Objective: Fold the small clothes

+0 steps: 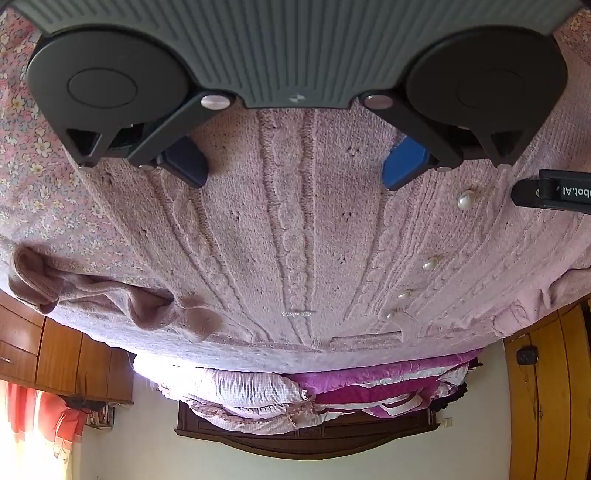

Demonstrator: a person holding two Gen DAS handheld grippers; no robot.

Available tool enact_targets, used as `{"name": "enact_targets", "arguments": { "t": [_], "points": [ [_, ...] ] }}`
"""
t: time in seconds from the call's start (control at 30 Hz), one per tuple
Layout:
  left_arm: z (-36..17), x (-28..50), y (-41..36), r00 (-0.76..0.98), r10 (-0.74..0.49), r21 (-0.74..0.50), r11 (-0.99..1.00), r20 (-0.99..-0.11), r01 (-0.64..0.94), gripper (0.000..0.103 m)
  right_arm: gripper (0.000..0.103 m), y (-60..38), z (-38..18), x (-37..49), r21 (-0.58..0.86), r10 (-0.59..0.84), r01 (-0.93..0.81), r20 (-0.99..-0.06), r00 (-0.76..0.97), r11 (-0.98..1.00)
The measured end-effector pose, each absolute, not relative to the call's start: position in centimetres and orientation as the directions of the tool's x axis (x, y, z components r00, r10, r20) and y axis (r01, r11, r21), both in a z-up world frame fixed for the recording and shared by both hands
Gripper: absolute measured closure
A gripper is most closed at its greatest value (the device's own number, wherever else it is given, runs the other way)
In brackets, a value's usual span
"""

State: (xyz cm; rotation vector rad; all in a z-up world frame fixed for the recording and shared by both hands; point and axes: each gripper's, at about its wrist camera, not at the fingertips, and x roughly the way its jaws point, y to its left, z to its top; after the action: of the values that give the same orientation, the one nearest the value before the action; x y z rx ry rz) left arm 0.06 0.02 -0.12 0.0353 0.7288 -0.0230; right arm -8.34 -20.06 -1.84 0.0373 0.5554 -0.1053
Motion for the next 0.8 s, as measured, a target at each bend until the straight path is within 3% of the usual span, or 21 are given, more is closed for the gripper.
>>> {"name": "enact_targets", "arguments": {
  "t": [0.8],
  "points": [
    [-0.18,0.11,-0.02,0.744,-0.012,0.026,0.999,-0.668,0.04,0.0,0.0,-19.86,-2.01,-8.22,-0.009,-0.101,0.113,-0.533,0.84,0.994]
  ]
}}
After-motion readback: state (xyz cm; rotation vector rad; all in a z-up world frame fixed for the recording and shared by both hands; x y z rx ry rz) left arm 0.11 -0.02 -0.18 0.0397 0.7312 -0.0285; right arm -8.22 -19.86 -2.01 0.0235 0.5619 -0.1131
